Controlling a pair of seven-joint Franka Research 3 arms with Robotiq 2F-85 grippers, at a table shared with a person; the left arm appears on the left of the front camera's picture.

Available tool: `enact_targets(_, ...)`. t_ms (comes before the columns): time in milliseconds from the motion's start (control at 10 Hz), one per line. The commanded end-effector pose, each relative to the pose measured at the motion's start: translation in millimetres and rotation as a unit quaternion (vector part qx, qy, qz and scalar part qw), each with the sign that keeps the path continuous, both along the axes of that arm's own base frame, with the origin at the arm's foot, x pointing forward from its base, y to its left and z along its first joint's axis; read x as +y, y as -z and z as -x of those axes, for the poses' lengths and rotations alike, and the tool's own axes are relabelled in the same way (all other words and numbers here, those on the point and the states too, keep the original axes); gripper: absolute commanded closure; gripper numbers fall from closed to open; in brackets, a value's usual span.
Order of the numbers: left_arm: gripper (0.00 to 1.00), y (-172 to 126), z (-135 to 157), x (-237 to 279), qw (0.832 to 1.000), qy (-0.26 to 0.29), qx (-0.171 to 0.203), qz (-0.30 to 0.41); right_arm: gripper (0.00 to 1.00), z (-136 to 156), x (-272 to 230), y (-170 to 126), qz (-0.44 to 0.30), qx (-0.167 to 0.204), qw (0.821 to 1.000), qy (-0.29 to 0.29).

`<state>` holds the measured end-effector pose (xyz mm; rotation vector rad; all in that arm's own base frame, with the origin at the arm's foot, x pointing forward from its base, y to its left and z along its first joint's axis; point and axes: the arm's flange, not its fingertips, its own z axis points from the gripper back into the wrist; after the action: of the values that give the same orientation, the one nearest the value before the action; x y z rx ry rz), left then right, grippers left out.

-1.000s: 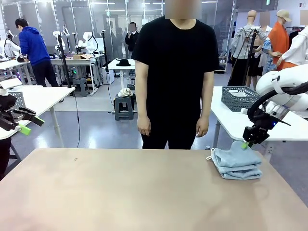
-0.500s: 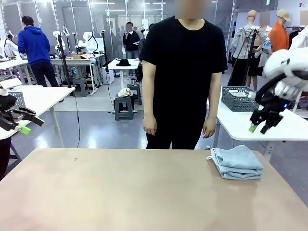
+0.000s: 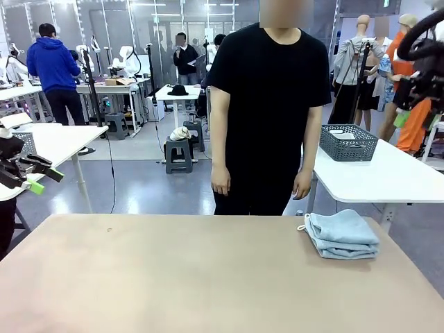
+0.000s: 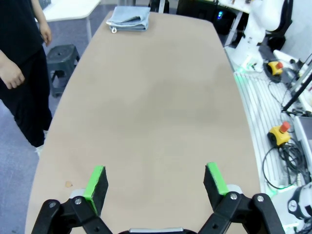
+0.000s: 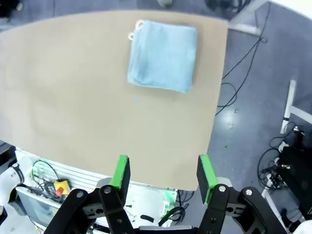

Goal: Fold the towels and place them in the basket.
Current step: Stack the folded Towel with hook on the right side of the table.

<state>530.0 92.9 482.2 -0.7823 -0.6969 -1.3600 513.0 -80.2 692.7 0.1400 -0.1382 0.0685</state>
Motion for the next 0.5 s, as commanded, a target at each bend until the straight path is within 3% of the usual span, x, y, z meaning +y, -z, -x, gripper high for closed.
enact_targets(0,0.00,-1,0,0,1.000,0.000,0.000,-0.001,0.31,31,19,14,0.009,-0.014,0.999,0.033)
enact_targets(200,0.00,-1,0,0,1.000,0.000,0.000,-0.001,0.31,44,34,14,0.036,-0.025,0.998,0.033)
enact_targets(300,0.00,-1,0,0,1.000,0.000,0.000,-0.001,0.31,34,20,-14,0.003,-0.013,1.000,0.015)
enact_targets(400,0.00,-1,0,0,1.000,0.000,0.000,-0.001,0.31,34,20,-14,0.003,-0.013,1.000,0.015)
